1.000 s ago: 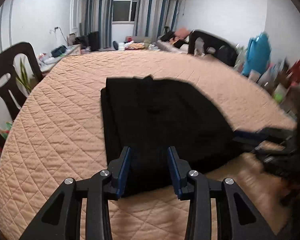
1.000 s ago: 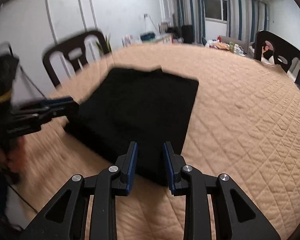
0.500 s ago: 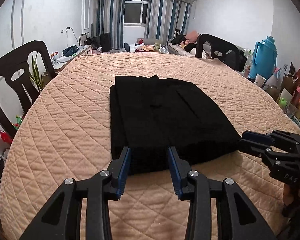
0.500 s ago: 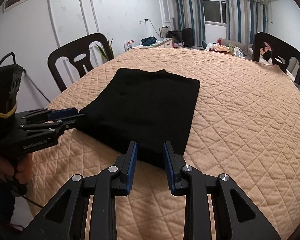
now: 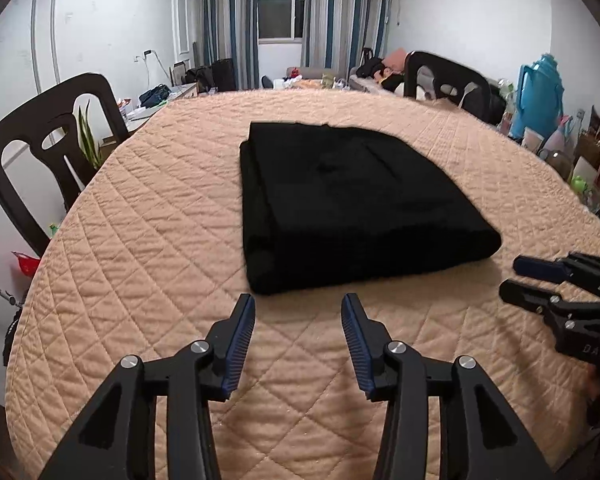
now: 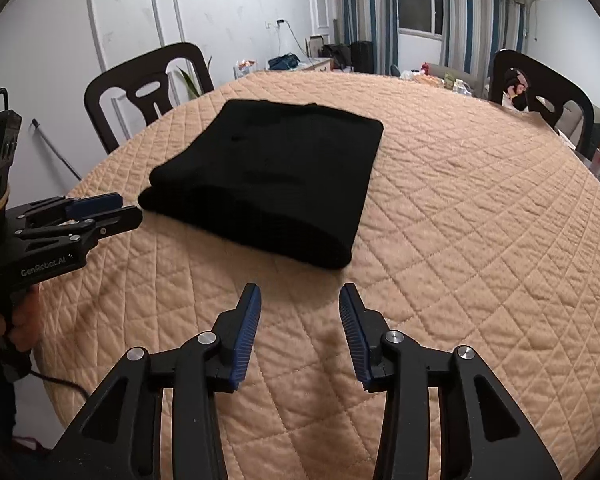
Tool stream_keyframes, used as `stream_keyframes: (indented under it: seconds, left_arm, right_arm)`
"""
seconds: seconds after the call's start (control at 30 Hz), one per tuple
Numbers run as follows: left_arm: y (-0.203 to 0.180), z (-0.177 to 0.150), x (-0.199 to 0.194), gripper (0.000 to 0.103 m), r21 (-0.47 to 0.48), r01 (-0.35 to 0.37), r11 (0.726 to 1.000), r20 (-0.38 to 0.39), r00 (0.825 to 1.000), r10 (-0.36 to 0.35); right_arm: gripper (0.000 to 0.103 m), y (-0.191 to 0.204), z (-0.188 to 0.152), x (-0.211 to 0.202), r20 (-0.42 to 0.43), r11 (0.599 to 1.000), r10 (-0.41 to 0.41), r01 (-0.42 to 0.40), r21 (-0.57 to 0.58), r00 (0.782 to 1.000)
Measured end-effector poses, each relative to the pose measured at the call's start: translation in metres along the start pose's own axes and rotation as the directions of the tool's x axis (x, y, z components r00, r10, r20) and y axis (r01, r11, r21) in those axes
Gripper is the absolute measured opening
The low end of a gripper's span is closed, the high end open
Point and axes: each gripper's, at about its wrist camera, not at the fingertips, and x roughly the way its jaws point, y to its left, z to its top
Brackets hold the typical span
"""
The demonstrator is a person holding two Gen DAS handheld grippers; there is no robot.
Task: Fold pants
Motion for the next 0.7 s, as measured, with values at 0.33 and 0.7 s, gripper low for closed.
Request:
stream_keyframes:
  seconds: [0.33, 0.7]
  left_arm:
    - [-0.0009, -0.0036, 0.0098, 0.054, 0.004, -0.043, 0.999, -0.028, 0.999, 0.043]
    - [0.0022, -0.0046, 0.0108, 0.059, -0.008, -0.051, 0.999, -0.029, 0.998, 0.051]
  right_arm:
    - [0.044, 0.0077, -0.0027, 0.0101, -0.051, 0.998, -0.056, 0.054, -0.033, 0.997]
    - [0.045, 0.0071, -0.0038, 0.0092, -0.050, 0.998, -0.055, 0.053, -0.030, 0.997]
